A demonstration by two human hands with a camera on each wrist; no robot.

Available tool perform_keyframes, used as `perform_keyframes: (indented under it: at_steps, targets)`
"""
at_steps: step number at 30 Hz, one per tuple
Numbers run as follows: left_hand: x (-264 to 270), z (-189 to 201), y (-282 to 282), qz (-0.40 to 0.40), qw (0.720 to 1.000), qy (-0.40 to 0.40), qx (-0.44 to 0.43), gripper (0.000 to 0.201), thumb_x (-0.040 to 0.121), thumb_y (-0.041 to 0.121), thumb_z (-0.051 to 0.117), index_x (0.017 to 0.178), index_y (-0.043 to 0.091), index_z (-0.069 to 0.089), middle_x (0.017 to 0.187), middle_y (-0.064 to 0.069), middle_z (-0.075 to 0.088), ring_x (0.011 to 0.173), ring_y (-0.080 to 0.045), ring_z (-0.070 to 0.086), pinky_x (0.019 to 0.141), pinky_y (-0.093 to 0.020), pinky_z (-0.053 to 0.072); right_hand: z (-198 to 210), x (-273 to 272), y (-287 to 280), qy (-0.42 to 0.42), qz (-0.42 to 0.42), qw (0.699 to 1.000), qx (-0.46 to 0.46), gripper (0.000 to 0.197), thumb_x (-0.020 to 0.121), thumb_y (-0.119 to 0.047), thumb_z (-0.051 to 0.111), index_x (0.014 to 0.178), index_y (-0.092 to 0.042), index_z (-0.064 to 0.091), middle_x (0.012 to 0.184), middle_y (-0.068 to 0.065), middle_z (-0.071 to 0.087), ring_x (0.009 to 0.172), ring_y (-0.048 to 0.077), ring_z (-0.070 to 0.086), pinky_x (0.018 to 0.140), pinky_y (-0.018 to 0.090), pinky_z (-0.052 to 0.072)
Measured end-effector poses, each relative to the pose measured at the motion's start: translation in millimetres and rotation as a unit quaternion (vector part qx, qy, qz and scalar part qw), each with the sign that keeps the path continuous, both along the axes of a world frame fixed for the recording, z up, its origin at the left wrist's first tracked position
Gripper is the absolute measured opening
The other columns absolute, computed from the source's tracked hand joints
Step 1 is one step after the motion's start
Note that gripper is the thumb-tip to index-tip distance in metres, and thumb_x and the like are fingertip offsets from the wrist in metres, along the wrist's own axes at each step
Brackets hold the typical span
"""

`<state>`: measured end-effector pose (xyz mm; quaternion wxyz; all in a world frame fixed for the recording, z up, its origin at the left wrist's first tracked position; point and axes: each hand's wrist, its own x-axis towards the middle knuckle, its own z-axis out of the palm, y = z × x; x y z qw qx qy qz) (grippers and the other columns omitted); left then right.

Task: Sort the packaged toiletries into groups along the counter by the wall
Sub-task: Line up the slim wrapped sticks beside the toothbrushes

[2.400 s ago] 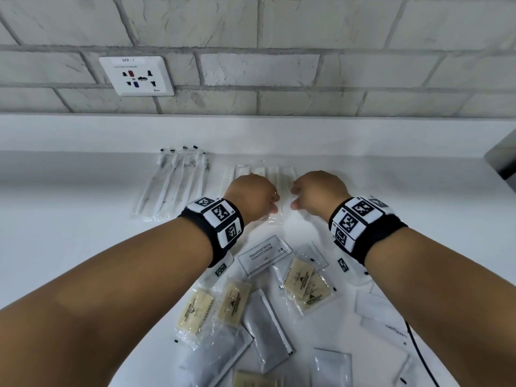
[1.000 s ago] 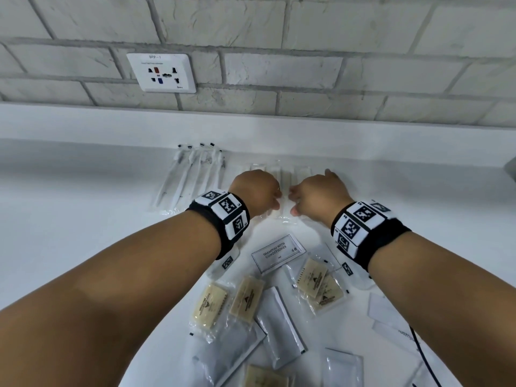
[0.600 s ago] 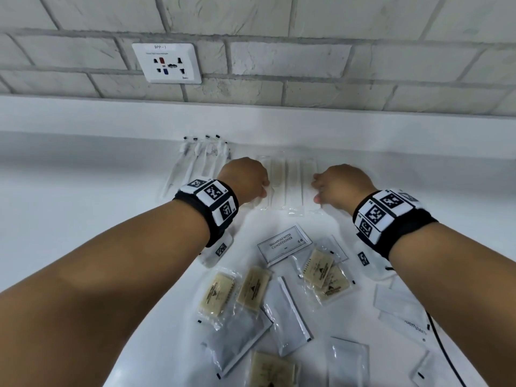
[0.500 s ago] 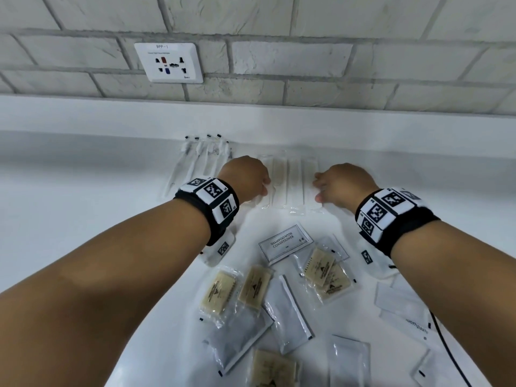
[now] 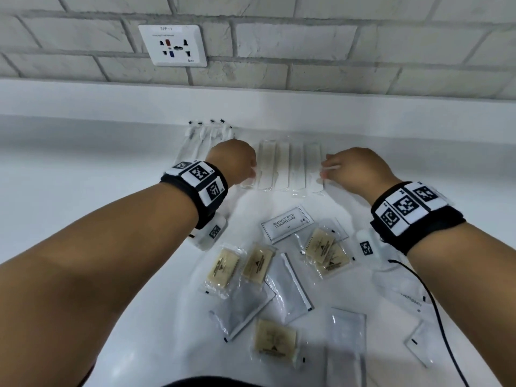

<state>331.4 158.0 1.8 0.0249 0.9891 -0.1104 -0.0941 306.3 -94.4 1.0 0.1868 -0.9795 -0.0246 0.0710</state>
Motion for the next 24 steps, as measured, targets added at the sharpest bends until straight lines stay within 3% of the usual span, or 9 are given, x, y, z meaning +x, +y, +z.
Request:
perform_keyframes:
  at_steps: [4,8,10,14,17,19,21,23,24]
  targets:
    - [-19.1,6.1,3.2,-0.006,0.998,-0.03,-0.046,0.022,0.088,0.033,0.059,0.106,0.026,0.071,0.116,0.004,0.061,0.11,-0.019,0.057,0.09,-0.033,0.048,17.7,-27.1,-10.1,0.013,-0.014,0.998,0.055,0.032,0.086,-0.037,0.066,0.114,-0.022,0.07,0.125,-0.002,0.065,0.114,0.019,0.059,0.098,0.03,0.043]
    - [-51.7,8.3,-11.1,-0.05,0.998,0.003,-0.023,0.026,0.09,0.041,0.056,0.095,0.02,0.071,0.1,0.0,0.064,0.091,-0.021,0.06,0.075,-0.034,0.051,31.5,-62.8,-12.3,0.08,0.024,0.996,0.022,0.025,0.09,-0.03,0.063,0.112,-0.023,0.071,0.12,-0.003,0.067,0.111,0.017,0.059,0.094,0.028,0.042]
    - [-68.5,5.8,-24.2,-0.078,0.996,0.044,-0.004,0.034,0.089,0.049,0.056,0.101,0.02,0.068,0.103,0.0,0.065,0.091,-0.019,0.059,0.074,-0.033,0.049,30.6,-80.8,-7.1,0.079,0.048,0.996,0.001,0.023,0.091,-0.025,0.061,0.111,-0.023,0.071,0.121,-0.003,0.067,0.11,0.016,0.059,0.094,0.029,0.043]
    - [-91.8,-0.5,-50.3,-0.11,0.99,0.084,0.024,0.056,0.083,0.054,0.062,0.127,0.02,0.056,0.121,-0.003,0.055,0.108,-0.023,0.057,0.088,-0.037,0.05,7.8,-114.8,10.5,0.126,0.14,0.981,-0.037,0.043,0.086,-0.018,0.059,0.129,-0.028,0.06,0.143,-0.011,0.05,0.128,0.012,0.049,0.106,0.031,0.038]
    - [-104.3,-5.0,-61.7,-0.085,0.991,0.097,0.015,0.07,0.074,0.049,0.075,0.13,0.016,0.048,0.118,-0.004,0.056,0.104,-0.024,0.058,0.083,-0.034,0.049,-2.5,-131.3,10.7,0.141,0.152,0.978,-0.037,0.049,0.084,-0.007,0.057,0.129,-0.027,0.06,0.147,-0.012,0.044,0.13,0.01,0.047,0.109,0.034,0.038]
    - [-110.2,-9.9,-63.3,-0.056,0.991,0.123,-0.007,0.077,0.069,0.046,0.08,0.129,0.016,0.043,0.103,0.001,0.06,0.093,-0.022,0.06,0.082,-0.035,0.051,-0.5,-136.5,4.3,0.15,0.14,0.978,-0.041,0.041,0.086,-0.008,0.058,0.123,-0.024,0.064,0.146,-0.014,0.045,0.129,0.011,0.048,0.108,0.035,0.038]
    - [-117.2,-10.5,-62.2,-0.045,0.988,0.144,-0.033,0.068,0.071,0.043,0.079,0.123,0.016,0.045,0.09,0.007,0.058,0.085,-0.018,0.058,0.08,-0.033,0.051,-0.5,-142.2,-3.5,0.138,0.12,0.982,-0.034,0.024,0.085,-0.018,0.063,0.108,-0.021,0.07,0.135,-0.008,0.057,0.119,0.015,0.056,0.102,0.039,0.044]
    - [-123.2,-1.0,-58.9,-0.037,0.988,0.129,-0.07,0.044,0.08,0.037,0.071,0.114,0.016,0.054,0.096,0.003,0.057,0.086,-0.017,0.053,0.071,-0.027,0.044,0.5,-146.5,-9.7,0.097,0.109,0.987,-0.074,0.008,0.081,-0.029,0.068,0.085,-0.022,0.069,0.113,-0.005,0.068,0.102,0.019,0.062,0.089,0.039,0.051]
    - [-125.5,5.6,-56.1,-0.027,0.988,0.116,-0.099,0.035,0.083,0.034,0.067,0.11,0.015,0.057,0.099,0.001,0.057,0.087,-0.017,0.052,0.066,-0.025,0.041,0.7,-148.3,-12.1,0.084,0.103,0.987,-0.093,0.009,0.079,-0.03,0.071,0.079,-0.023,0.066,0.104,-0.007,0.067,0.097,0.02,0.063,0.083,0.036,0.052]
